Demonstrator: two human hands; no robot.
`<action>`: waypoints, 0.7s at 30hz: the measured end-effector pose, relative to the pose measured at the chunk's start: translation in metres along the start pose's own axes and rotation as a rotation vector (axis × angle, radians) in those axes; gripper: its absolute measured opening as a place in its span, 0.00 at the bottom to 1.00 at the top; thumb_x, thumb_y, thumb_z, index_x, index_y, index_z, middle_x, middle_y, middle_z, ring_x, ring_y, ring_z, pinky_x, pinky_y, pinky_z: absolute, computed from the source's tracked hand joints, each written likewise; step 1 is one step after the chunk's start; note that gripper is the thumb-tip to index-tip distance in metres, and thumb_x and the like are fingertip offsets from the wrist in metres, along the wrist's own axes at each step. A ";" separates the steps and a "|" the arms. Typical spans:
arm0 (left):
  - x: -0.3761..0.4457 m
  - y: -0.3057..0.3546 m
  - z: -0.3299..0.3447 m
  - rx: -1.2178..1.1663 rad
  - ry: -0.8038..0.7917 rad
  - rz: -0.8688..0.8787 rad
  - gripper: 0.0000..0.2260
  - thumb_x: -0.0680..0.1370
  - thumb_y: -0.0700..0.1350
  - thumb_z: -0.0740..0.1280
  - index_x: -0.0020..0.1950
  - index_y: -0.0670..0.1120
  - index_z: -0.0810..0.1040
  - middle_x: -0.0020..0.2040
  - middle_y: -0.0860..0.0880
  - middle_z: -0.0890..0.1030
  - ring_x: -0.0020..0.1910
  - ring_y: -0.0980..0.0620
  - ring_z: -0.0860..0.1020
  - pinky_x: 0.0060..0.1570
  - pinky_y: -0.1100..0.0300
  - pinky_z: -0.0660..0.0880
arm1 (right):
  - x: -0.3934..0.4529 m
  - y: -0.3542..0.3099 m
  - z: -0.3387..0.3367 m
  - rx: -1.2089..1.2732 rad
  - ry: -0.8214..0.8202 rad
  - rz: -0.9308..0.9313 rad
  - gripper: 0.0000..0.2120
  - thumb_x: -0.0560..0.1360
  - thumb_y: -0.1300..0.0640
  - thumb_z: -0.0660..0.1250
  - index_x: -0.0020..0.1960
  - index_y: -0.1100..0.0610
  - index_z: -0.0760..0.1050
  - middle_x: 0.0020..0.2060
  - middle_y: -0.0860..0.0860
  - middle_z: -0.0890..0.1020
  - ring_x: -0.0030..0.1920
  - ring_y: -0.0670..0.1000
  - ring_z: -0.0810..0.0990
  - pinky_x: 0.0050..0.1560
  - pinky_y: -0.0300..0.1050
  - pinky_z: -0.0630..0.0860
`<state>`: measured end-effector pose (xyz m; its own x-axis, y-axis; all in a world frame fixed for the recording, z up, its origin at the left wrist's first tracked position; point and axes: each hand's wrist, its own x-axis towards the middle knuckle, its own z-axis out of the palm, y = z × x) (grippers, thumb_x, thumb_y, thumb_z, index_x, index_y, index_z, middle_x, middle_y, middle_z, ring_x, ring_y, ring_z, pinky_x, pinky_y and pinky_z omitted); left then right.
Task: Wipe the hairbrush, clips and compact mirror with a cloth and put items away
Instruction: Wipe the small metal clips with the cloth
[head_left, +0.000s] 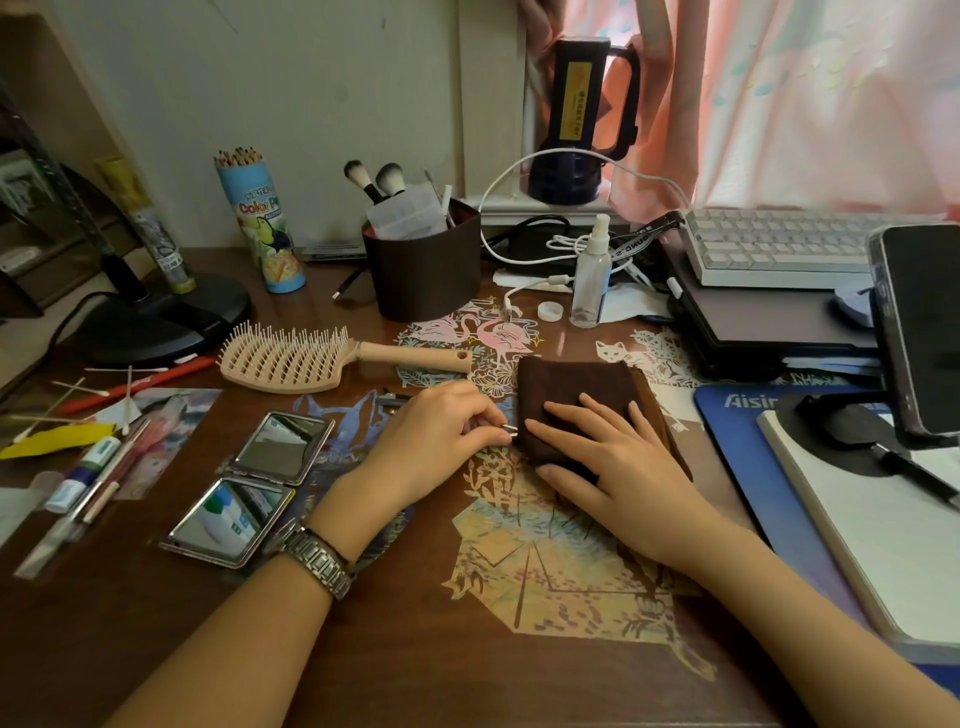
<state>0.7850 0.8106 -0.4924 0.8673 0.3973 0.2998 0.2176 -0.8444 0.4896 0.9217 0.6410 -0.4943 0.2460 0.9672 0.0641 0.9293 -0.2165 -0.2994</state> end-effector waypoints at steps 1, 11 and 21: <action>0.001 0.001 0.001 -0.001 0.003 0.007 0.07 0.73 0.50 0.71 0.47 0.48 0.82 0.37 0.60 0.71 0.38 0.62 0.71 0.40 0.64 0.67 | 0.000 0.000 0.000 0.002 0.002 0.000 0.30 0.72 0.32 0.41 0.72 0.35 0.55 0.74 0.39 0.58 0.76 0.48 0.48 0.74 0.62 0.44; 0.005 0.003 0.005 0.047 -0.013 0.089 0.06 0.74 0.48 0.70 0.49 0.48 0.81 0.41 0.58 0.72 0.41 0.59 0.70 0.43 0.57 0.73 | 0.001 -0.001 -0.001 -0.032 -0.001 -0.010 0.28 0.73 0.32 0.41 0.72 0.33 0.52 0.74 0.40 0.57 0.76 0.48 0.49 0.74 0.63 0.46; 0.005 0.001 -0.004 0.137 -0.065 0.144 0.08 0.76 0.53 0.67 0.49 0.50 0.79 0.47 0.56 0.76 0.44 0.58 0.72 0.43 0.58 0.73 | -0.002 0.005 -0.004 -0.045 -0.030 0.004 0.25 0.76 0.38 0.53 0.72 0.33 0.52 0.75 0.43 0.56 0.76 0.49 0.46 0.75 0.59 0.43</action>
<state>0.7881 0.8128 -0.4870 0.9199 0.2490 0.3030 0.1446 -0.9335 0.3281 0.9271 0.6369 -0.4922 0.2416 0.9698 0.0346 0.9400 -0.2251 -0.2563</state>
